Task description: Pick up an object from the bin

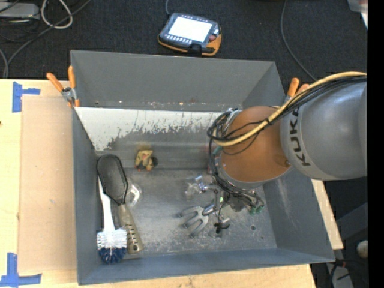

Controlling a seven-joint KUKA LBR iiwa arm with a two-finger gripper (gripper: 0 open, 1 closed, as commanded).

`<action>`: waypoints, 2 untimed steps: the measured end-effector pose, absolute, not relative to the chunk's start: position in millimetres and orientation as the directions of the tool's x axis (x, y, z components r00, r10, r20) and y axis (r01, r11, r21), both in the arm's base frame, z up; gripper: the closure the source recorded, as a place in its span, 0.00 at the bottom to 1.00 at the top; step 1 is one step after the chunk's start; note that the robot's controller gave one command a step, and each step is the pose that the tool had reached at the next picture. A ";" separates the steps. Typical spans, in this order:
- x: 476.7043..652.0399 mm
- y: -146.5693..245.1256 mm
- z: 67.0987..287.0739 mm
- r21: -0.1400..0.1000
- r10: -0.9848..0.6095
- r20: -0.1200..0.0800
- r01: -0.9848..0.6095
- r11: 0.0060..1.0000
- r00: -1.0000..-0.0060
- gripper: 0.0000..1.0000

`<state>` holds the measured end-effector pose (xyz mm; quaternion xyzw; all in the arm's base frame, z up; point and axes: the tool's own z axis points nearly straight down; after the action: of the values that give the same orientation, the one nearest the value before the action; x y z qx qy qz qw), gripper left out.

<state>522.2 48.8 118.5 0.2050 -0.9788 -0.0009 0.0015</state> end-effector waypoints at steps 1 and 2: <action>546.5 24.2 71.5 0.005 -0.262 0.011 -0.262 0.965 -0.965 0.00; 519.1 53.9 69.0 0.006 -0.520 0.005 -0.520 0.854 -0.854 0.00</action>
Offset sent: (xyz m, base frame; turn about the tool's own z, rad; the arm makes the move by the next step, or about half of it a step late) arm -0.0022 0.0039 -0.0485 -0.1329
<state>519.1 53.9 69.0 0.2699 -0.9629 -0.0021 0.0031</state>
